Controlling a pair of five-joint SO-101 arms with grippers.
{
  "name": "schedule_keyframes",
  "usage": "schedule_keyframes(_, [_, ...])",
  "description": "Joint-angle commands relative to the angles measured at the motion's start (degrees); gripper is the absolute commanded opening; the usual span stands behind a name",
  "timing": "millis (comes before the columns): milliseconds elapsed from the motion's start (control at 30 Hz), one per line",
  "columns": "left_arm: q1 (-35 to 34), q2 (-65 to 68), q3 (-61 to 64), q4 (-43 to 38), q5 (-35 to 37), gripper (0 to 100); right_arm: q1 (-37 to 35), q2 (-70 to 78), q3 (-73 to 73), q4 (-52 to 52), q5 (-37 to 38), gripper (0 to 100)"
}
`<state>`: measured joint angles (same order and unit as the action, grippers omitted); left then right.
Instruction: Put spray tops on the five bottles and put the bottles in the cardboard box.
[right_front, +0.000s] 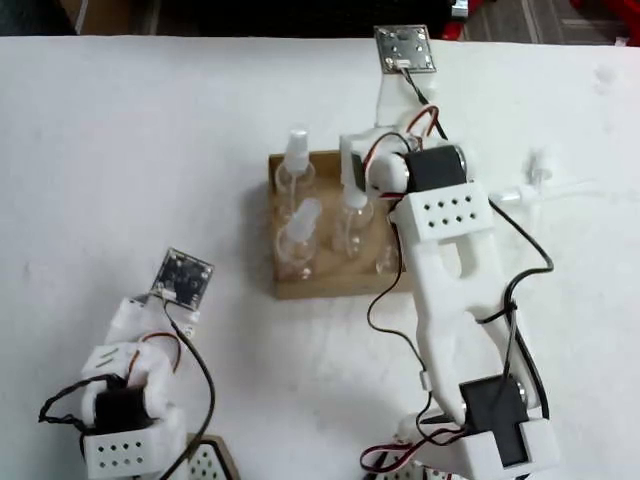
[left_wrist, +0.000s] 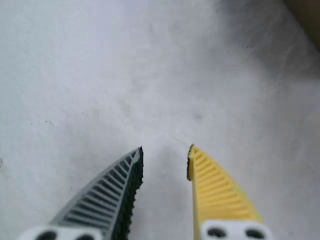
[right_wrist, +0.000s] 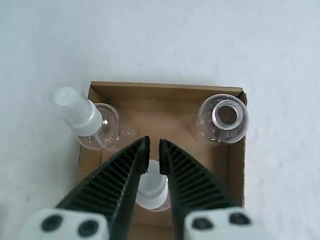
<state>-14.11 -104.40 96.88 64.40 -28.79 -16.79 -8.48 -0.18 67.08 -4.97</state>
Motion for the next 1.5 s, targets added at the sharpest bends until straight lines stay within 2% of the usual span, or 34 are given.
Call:
schedule_keyframes(0, [-0.57, -0.31, 0.09, -0.62, -0.53, 14, -0.57, -2.59, -2.73, 1.1, -0.53, 1.5])
schedule_keyframes(267, [-0.57, -0.31, 0.09, -0.62, -0.53, 14, -0.13, -2.68, -2.9, 1.1, -0.53, 1.5])
schedule_keyframes(467, [-0.57, -0.31, 0.09, -0.62, -0.53, 14, 1.8, -2.59, -8.88, 1.01, -0.53, 1.9])
schedule_keyframes(867, [-0.57, -0.31, 0.09, -0.62, -0.53, 14, 18.59, -1.89, -17.85, 0.13, 0.79, 1.9])
schedule_keyframes(1067, [-0.57, -0.31, 0.09, -0.62, -0.53, 14, 28.7, 2.51, -17.85, -4.0, 17.32, 1.9])
schedule_keyframes(1300, [-0.57, -0.31, 0.09, -0.62, -0.53, 14, 34.68, 15.43, -17.93, -7.52, 32.53, 1.9])
schedule_keyframes(1367, [-0.57, -0.31, 0.09, -0.62, -0.53, 14, 35.91, 19.3, -17.93, -9.45, 34.73, 1.9])
schedule_keyframes(1467, [-0.57, -0.31, 0.09, -0.62, -0.53, 14, 38.02, 25.01, -17.93, -14.46, 32.18, 2.0])
